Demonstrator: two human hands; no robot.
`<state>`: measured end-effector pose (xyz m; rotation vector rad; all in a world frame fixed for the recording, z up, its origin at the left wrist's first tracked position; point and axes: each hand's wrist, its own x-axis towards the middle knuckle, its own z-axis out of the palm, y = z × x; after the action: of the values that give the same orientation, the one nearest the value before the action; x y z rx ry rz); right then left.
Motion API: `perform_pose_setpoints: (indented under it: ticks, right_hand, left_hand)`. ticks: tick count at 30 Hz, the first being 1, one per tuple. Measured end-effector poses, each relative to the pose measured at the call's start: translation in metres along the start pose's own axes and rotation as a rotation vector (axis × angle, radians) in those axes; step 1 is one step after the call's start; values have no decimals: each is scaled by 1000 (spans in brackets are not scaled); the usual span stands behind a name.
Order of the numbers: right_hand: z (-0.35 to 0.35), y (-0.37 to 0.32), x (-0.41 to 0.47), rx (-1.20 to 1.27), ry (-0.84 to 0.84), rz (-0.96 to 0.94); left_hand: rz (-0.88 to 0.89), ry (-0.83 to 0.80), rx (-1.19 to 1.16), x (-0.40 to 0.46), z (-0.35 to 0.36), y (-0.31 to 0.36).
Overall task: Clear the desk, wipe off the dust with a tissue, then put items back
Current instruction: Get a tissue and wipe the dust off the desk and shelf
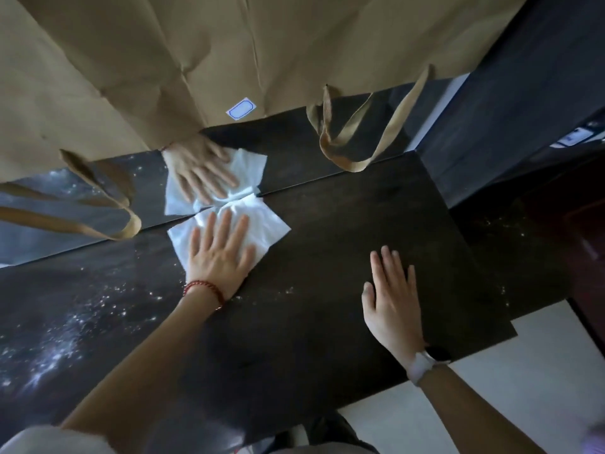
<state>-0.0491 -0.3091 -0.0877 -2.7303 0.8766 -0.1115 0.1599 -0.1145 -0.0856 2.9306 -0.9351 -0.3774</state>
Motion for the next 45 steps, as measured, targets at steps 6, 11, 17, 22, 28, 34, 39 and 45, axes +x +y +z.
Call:
perform_pose_setpoints:
  ticks: [6,11,17,22,28,34,39,45]
  right_hand:
    - [8,-3,5,-109,1,19]
    - [10,1,5,117,142,68]
    - [12,5,7,138,182,48]
    - [7,3,8,18,89,34]
    - [8,-1,8,-9,69,47]
    - [8,0,5,266,169,68]
    - [5,3,2,569,216,164]
    - [5,0,-2,378,189,114]
  left_hand:
    - [-145,-40,-28,-2,3,38]
    - [272,-35,0,60,4,149]
    - [459,-52,83,103,0,142]
    - [254,-81,56,48,-4,47]
    - [-236,-115,-53,-44,-10,-70]
    - [-86,-106,-54,-65,24,52]
    - [178,-128,-3,-69,29,147]
    - [-151,-68,-96,-88,24,26]
